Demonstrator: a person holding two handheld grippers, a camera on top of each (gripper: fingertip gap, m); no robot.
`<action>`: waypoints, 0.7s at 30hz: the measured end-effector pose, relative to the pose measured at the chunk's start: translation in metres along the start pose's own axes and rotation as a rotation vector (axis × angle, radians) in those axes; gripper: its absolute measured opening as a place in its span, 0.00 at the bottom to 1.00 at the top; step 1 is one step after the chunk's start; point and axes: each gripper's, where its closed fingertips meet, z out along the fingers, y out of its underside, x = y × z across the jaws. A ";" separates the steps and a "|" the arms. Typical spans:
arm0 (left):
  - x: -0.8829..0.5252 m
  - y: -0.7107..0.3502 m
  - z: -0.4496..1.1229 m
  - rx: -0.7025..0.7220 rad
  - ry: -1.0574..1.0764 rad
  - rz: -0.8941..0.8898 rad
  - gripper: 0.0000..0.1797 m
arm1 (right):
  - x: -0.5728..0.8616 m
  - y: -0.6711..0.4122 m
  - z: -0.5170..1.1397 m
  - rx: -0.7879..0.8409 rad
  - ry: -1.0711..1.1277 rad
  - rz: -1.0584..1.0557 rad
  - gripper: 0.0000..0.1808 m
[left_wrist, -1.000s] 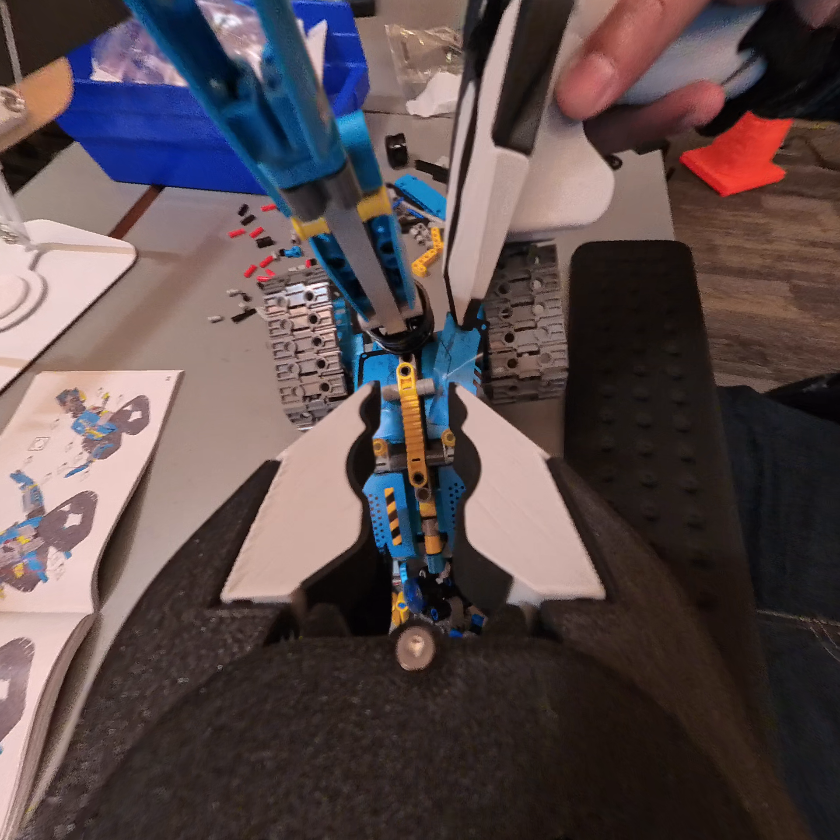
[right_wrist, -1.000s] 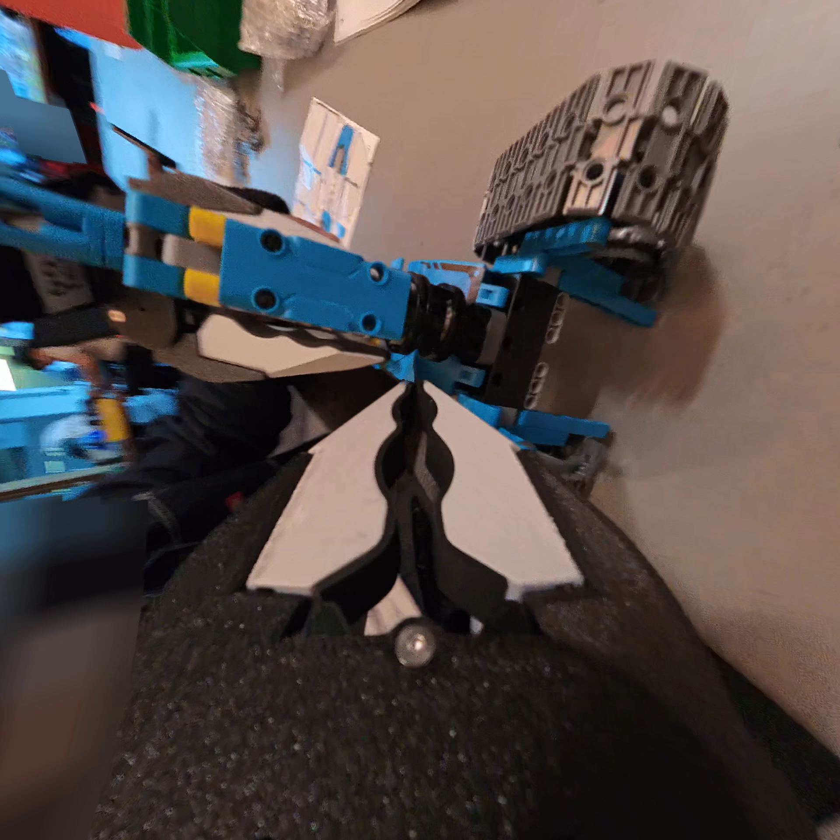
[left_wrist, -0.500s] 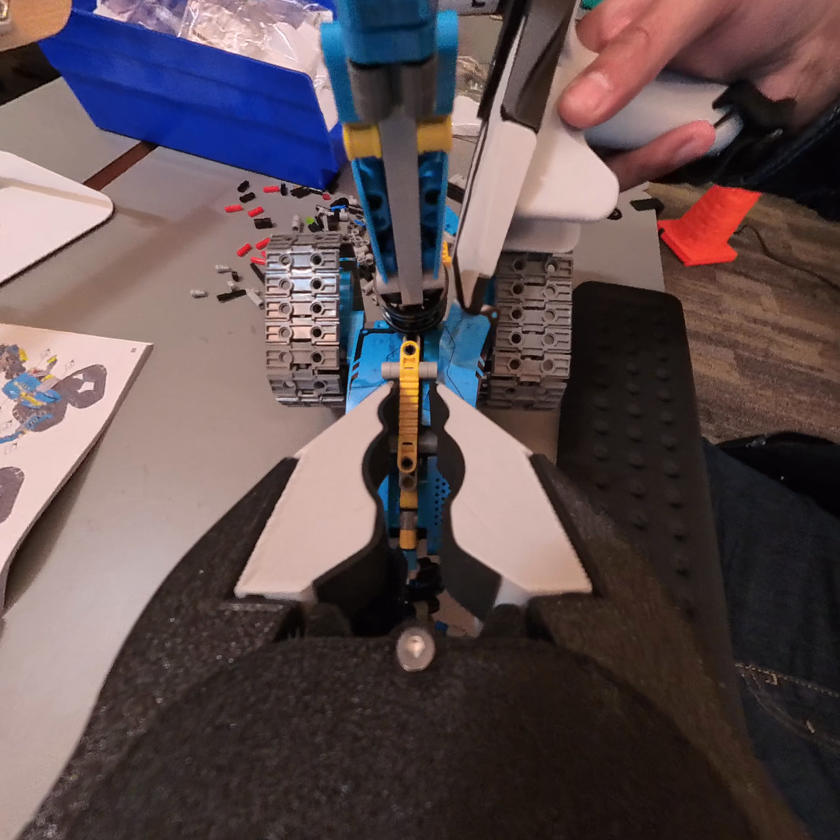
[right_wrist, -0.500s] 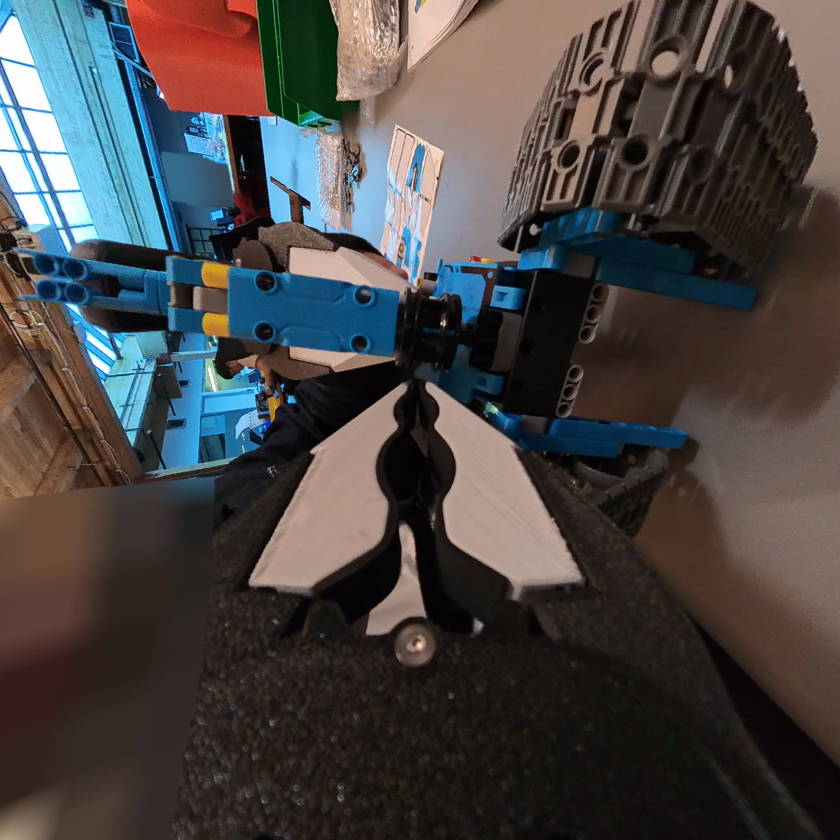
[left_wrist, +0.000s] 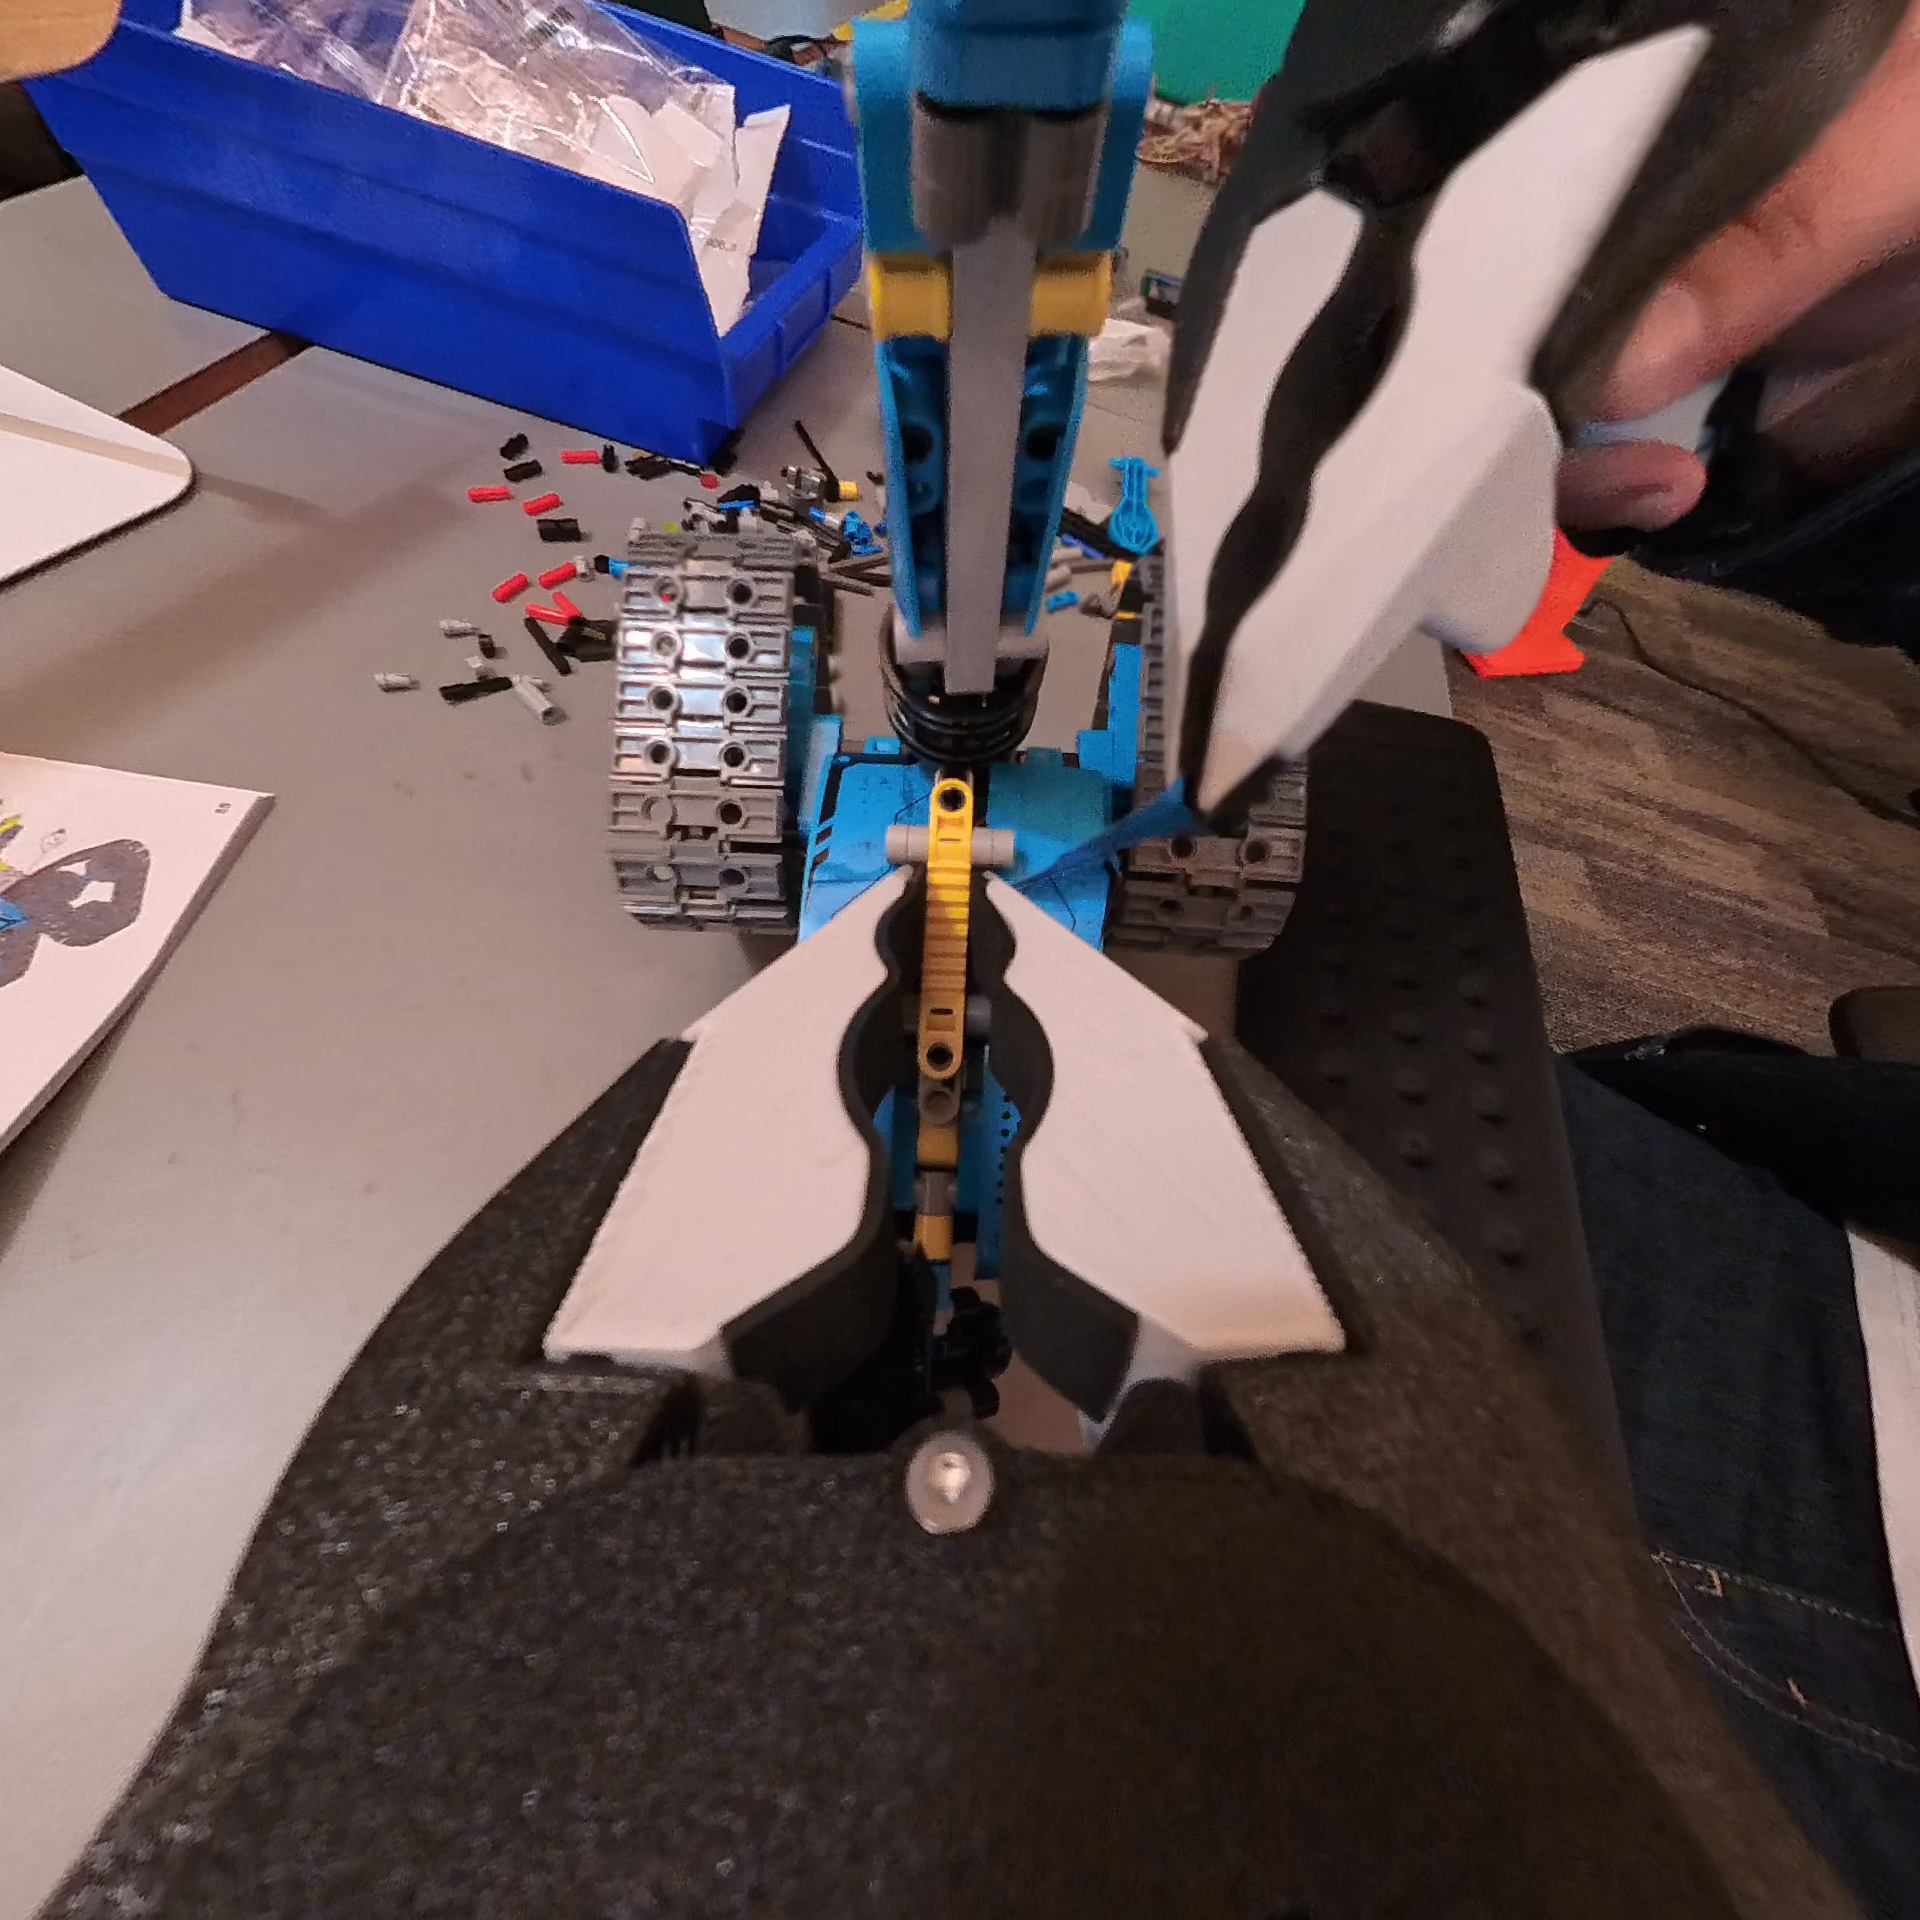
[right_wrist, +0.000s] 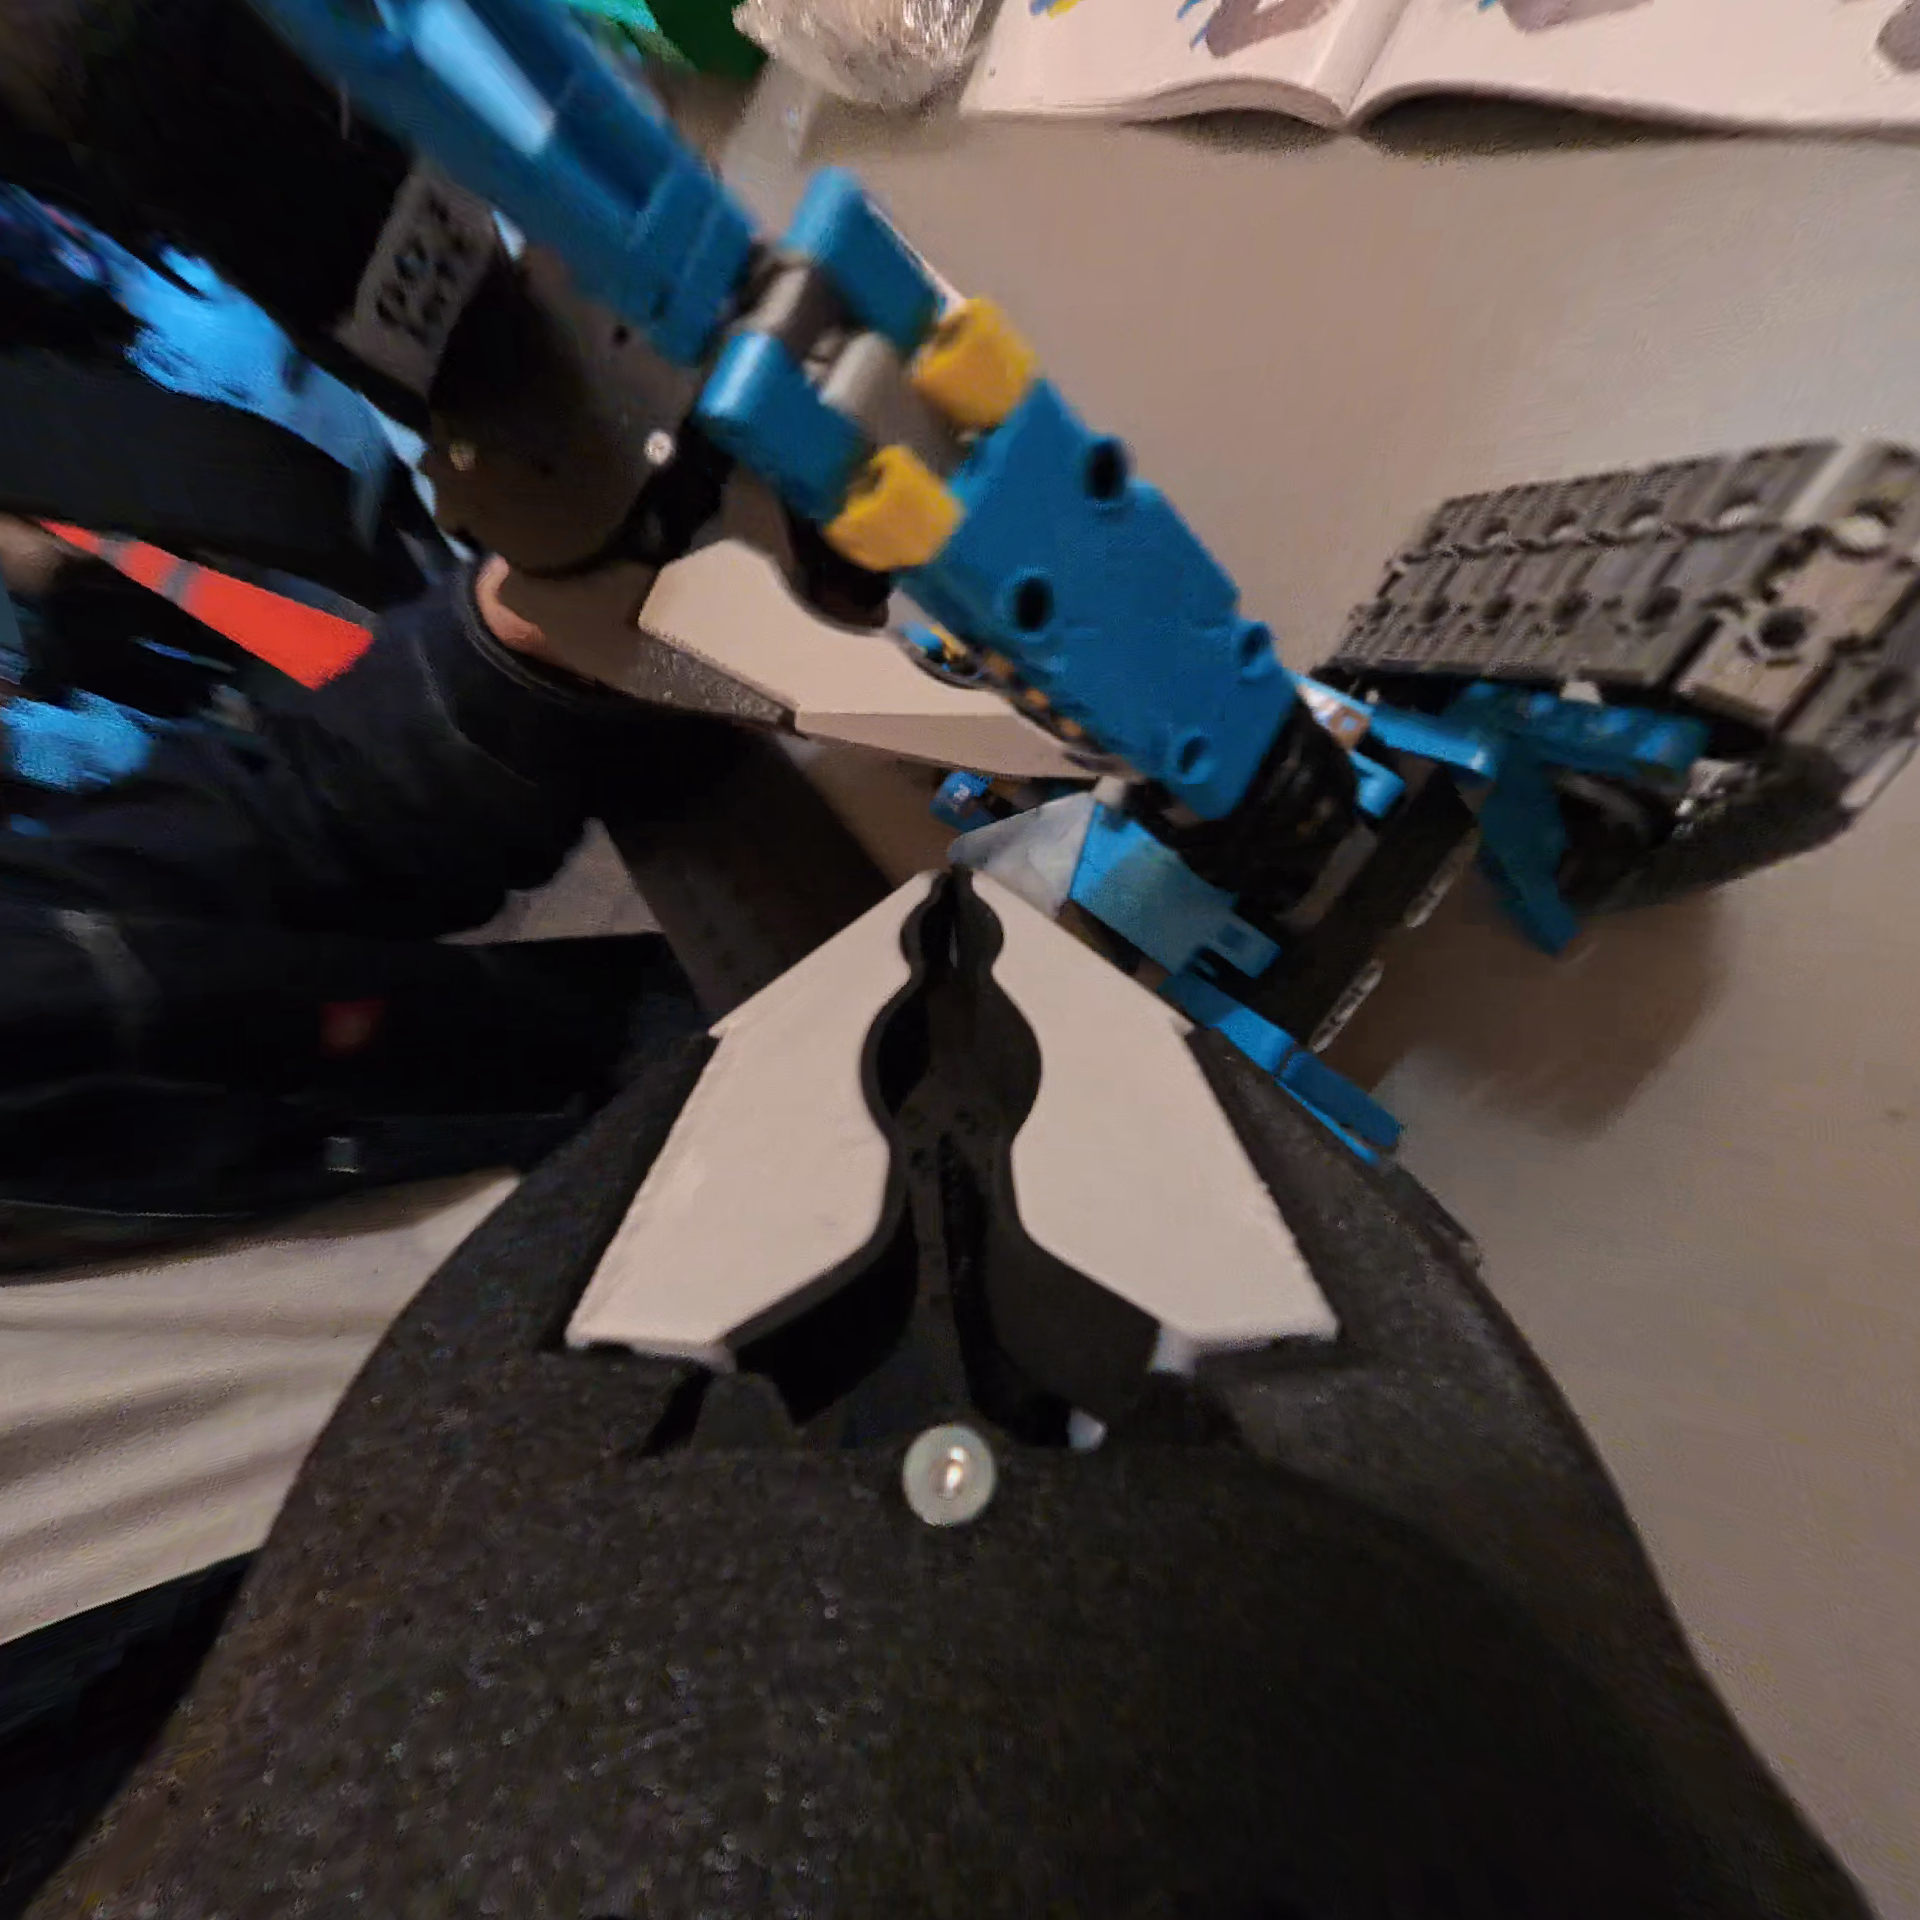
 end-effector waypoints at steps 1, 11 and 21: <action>0.000 0.000 0.000 0.002 0.002 0.001 0.03 | -0.002 0.002 0.003 -0.011 0.032 -0.037 0.00; -0.009 0.002 -0.007 0.045 0.042 -0.080 0.03 | -0.031 -0.004 -0.018 0.037 -0.162 -0.036 0.00; 0.019 -0.037 -0.048 0.336 0.059 0.201 0.05 | 0.003 -0.017 -0.009 -0.030 -0.364 0.445 0.00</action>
